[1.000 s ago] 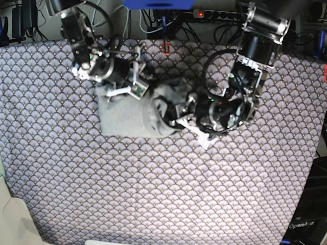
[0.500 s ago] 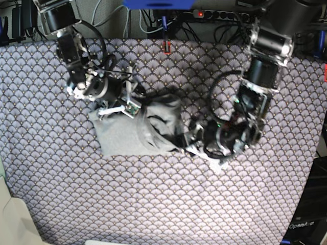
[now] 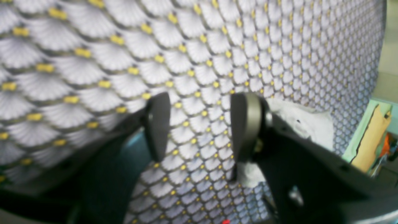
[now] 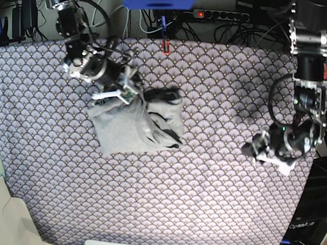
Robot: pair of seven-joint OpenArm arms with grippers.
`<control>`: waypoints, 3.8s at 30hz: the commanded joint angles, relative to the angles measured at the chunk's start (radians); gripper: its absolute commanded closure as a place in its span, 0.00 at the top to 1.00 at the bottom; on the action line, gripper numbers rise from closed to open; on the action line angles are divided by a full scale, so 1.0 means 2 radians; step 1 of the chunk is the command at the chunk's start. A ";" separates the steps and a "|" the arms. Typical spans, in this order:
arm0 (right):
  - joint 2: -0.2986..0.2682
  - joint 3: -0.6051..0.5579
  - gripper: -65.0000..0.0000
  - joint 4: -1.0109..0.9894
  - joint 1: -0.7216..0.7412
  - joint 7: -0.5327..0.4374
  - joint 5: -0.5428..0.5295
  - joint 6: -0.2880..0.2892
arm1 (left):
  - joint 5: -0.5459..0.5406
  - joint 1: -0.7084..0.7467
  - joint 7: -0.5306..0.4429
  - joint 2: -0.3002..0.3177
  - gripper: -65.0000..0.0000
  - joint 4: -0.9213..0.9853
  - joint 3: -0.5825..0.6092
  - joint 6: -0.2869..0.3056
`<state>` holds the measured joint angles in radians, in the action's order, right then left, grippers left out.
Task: Fold the T-shirt properly
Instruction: 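Withdraw the left gripper from the bundle and hold the right gripper on it, then press the right gripper down on the bundle's edge to tuck the fabric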
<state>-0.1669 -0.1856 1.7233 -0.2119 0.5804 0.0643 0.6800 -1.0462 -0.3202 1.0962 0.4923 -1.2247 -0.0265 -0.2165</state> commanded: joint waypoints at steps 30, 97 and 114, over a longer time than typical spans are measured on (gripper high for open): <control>0.046 0.033 0.32 -0.037 0.034 -0.009 -0.008 -0.001 | -0.002 0.033 -0.001 0.001 0.48 -0.003 -0.015 0.074; 0.090 0.056 0.32 -0.072 0.042 -0.039 -0.010 -0.028 | -0.002 0.049 -0.001 0.001 0.48 -0.006 -0.015 0.075; 0.091 0.055 0.00 -0.145 0.078 -0.040 -0.010 -0.029 | -0.002 0.048 -0.002 0.001 0.48 -0.006 -0.015 0.075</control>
<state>0.0120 -0.0723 1.4273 -0.0536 0.4698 0.0265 0.6228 -1.0367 -0.1993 1.0992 0.4789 -1.2194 -0.0471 -0.0746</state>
